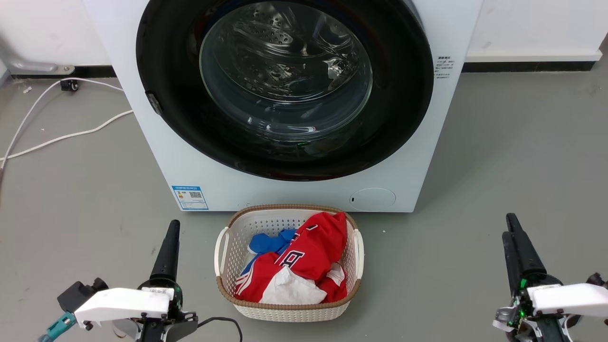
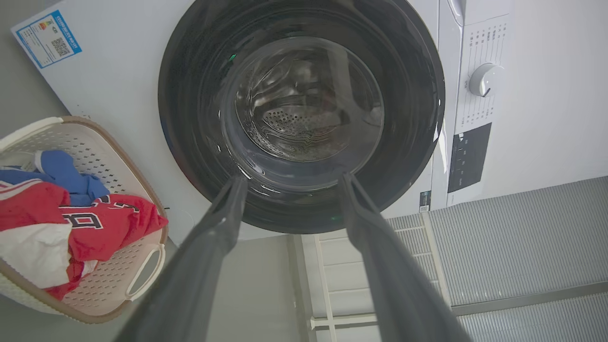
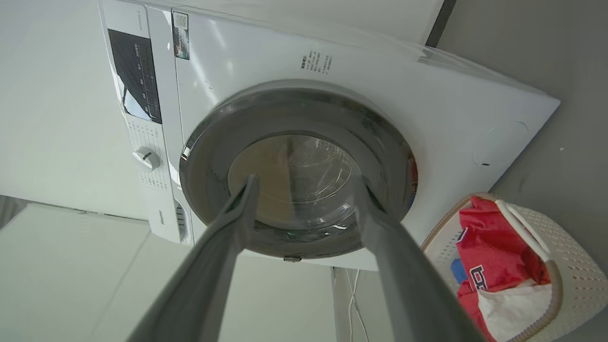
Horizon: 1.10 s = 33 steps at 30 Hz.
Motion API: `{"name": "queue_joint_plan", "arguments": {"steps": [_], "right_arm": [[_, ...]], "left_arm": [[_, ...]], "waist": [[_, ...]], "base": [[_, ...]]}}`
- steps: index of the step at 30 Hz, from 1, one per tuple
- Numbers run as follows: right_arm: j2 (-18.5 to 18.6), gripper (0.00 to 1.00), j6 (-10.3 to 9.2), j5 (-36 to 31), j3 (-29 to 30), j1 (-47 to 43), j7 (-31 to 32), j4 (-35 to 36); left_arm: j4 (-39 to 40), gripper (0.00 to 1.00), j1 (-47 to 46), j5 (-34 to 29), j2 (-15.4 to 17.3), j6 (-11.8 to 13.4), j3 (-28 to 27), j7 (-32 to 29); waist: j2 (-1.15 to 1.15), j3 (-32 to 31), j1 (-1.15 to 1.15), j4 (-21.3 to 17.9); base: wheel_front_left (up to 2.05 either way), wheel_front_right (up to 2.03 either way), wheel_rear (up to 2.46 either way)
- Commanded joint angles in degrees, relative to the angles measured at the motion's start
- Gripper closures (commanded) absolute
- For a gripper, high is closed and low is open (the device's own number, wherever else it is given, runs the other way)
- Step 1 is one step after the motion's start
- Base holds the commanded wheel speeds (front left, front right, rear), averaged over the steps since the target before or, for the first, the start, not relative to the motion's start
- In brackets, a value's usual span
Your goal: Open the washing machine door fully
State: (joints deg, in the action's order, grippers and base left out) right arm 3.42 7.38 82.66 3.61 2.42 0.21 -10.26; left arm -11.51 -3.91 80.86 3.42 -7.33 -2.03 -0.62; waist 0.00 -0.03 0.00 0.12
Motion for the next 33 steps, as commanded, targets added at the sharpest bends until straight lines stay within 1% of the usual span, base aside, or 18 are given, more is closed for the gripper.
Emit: {"name": "queue_joint_plan", "arguments": {"steps": [1, 10, 16, 22, 27, 28, 33], "right_arm": [[0.66, 0.0, 0.05, -4.35, -0.46, 0.72, -0.63, 1.79], [1.3, 0.0, 0.06, -21.97, -1.73, 0.38, -2.59, 3.88], [1.04, 0.0, 0.07, -31.14, -1.63, -0.2, -3.69, 4.41], [0.67, 0.0, 0.08, -38.33, -1.22, -0.87, -3.97, 4.83], [0.43, 0.0, 0.08, -43.87, -0.94, -1.57, -3.89, 5.44], [0.43, 0.0, 0.08, -43.87, -0.94, -1.57, -3.89, 5.44], [0.21, 0.0, 0.09, -48.54, -0.99, -2.23, -3.75, 6.15]], "left_arm": [[1.73, 0.0, -0.69, -3.3, 0.45, -0.1, 0.26, 0.65], [4.89, 0.0, -0.42, -16.55, 0.81, -0.11, 1.3, 2.66], [5.22, 0.0, -0.18, -24.79, 1.98, -0.13, 2.34, 3.91], [5.52, 0.0, 0.04, -32.27, 3.03, -0.05, 3.09, 5.07], [6.04, 0.0, 0.07, -38.31, 4.09, 0.64, 3.99, 6.02], [6.04, 0.0, 0.07, -38.31, 4.09, 0.64, 3.99, 6.02], [6.7, 0.0, 0.19, -42.74, 4.81, 1.07, 5.04, 6.86]], "waist": [[0.0, -0.01, 0.0, -0.01], [0.0, -0.09, 0.0, -0.02], [0.0, -0.18, 0.0, 0.06], [0.0, -0.28, 0.0, 0.12], [0.0, -0.39, 0.0, 0.15], [0.0, -0.39, 0.0, 0.15], [0.0, -0.54, 0.0, 0.13]], "base": [[0.0, 0.0, 0.0], [0.0, 0.0, 0.0], [0.0, 0.0, 0.0], [0.0, 0.0, 0.0], [0.0, 0.0, 0.0], [0.0, 0.0, 0.0], [0.0, 0.0, 0.0]]}}
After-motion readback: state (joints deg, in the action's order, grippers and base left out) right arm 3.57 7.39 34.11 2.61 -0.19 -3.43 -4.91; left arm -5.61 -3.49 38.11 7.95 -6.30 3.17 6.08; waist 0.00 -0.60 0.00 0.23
